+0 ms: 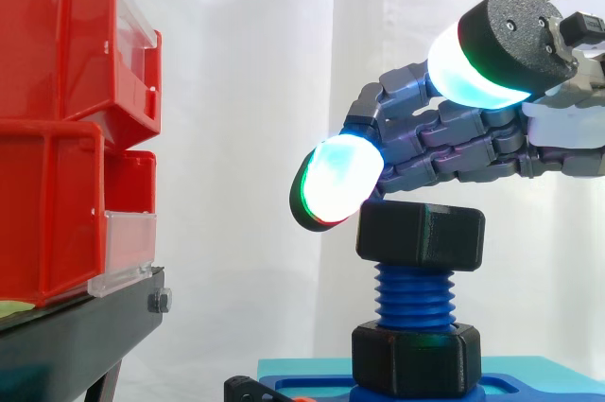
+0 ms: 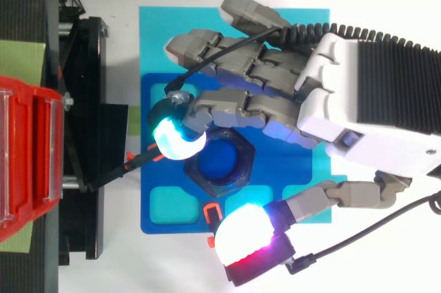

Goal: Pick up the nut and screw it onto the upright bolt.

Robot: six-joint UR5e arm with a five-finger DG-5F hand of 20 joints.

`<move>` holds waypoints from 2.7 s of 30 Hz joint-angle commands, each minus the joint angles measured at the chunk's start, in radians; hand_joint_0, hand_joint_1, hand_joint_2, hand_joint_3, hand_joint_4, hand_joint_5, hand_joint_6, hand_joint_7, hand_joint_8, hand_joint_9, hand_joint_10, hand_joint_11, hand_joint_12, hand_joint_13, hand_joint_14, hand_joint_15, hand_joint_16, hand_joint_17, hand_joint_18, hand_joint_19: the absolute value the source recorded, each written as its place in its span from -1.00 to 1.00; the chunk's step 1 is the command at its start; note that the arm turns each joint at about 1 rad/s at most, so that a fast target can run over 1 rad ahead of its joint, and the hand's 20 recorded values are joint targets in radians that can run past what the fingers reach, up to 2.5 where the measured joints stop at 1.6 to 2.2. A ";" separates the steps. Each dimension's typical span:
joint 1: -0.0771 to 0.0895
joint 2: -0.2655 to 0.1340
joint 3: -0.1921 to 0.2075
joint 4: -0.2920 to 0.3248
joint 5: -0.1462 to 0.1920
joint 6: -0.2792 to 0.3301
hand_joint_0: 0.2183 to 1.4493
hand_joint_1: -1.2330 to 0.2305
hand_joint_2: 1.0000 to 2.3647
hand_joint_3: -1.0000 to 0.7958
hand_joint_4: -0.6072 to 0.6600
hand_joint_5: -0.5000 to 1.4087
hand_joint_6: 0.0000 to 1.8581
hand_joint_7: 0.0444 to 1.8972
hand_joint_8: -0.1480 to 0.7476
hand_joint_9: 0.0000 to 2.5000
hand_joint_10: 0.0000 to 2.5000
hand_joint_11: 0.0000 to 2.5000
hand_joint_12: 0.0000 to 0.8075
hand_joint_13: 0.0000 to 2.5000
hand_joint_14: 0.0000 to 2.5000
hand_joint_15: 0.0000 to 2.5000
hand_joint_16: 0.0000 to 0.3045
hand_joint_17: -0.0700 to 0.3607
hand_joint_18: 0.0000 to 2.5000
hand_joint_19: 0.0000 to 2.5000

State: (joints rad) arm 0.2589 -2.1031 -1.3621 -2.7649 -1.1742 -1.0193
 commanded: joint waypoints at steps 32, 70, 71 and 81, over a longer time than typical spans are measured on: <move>-0.069 0.000 0.000 -0.055 -0.061 -0.018 -0.65 0.14 -1.00 -0.44 0.29 -0.65 -0.46 0.17 -0.09 -0.84 -1.00 -1.00 -0.22 -0.88 -1.00 -1.00 -0.75 -0.28 -1.00 -1.00; -0.038 0.000 0.057 -0.059 -0.128 -0.041 -0.65 0.64 -1.00 -0.44 0.05 -0.70 -0.46 -0.39 -0.26 -0.97 -1.00 -1.00 -0.21 -1.00 -1.00 -1.00 -0.71 -0.21 -1.00 -1.00; -0.038 0.000 0.057 -0.059 -0.128 -0.041 -0.65 0.64 -1.00 -0.44 0.05 -0.70 -0.46 -0.39 -0.26 -0.97 -1.00 -1.00 -0.21 -1.00 -1.00 -1.00 -0.71 -0.21 -1.00 -1.00; -0.040 0.000 0.003 -0.012 -0.137 -0.038 -0.64 0.61 -1.00 -0.44 0.10 -0.70 -0.46 -0.32 -0.23 -0.97 -1.00 -1.00 -0.21 -1.00 -1.00 -1.00 -0.71 -0.22 -1.00 -1.00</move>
State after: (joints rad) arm 0.2198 -2.1035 -1.3480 -2.8001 -1.3109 -1.0582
